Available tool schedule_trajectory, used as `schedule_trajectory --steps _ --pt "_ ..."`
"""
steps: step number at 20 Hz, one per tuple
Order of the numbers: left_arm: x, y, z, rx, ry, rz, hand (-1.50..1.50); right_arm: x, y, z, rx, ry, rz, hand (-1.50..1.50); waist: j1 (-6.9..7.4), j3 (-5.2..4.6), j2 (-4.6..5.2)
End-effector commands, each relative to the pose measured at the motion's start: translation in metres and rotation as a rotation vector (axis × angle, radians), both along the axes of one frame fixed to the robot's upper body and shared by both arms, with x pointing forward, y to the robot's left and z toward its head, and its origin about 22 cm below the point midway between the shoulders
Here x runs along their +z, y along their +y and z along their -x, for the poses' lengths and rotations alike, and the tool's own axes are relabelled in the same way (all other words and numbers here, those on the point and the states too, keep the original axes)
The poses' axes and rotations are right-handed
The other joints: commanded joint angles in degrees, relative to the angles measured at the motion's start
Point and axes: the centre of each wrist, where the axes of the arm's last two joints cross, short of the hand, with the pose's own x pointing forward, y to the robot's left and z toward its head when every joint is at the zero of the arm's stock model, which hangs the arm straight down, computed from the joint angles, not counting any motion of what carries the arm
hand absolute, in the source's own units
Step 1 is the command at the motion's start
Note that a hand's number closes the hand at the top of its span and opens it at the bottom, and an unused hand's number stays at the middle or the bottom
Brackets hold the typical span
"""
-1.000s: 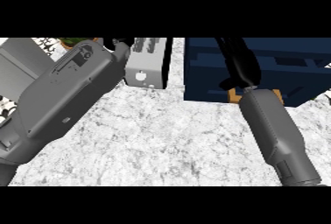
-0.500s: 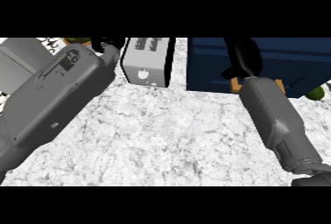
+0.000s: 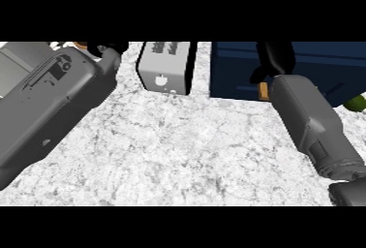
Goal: Pick up the can, place it into the drawer and close the drawer
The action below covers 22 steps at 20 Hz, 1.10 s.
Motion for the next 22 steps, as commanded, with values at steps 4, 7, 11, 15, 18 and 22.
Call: schedule_trajectory --steps 4,7,11,15,18,22 --pt "-0.013 -0.004 0.012 -0.027 -0.005 -0.015 -1.5 0.054 0.003 -0.018 -0.045 -0.064 -0.01 -1.5 1.41 -0.14 0.08" --pt "0.006 -0.001 0.011 -0.029 0.005 -0.001 -1.5 0.052 0.015 -0.019 0.017 -0.027 -0.04 -1.5 1.25 -0.06 0.09" --pt "0.011 0.004 0.012 -0.033 -0.005 0.002 -1.5 0.049 0.032 -0.018 0.129 0.047 -0.274 -1.5 1.7 0.14 0.28" --pt "0.003 0.004 0.012 -0.021 -0.003 -0.001 -1.5 0.052 0.024 -0.02 0.163 0.086 -0.541 -1.5 1.07 0.27 0.34" --pt "0.0 0.009 0.016 -0.025 0.002 -0.003 -1.5 0.046 0.022 -0.018 0.183 0.097 -0.668 -1.5 1.32 0.13 0.02" --pt "-0.018 0.014 0.02 -0.015 0.017 -0.005 -1.5 0.038 0.011 -0.016 0.202 0.097 -0.709 -1.5 0.84 -0.06 0.1"
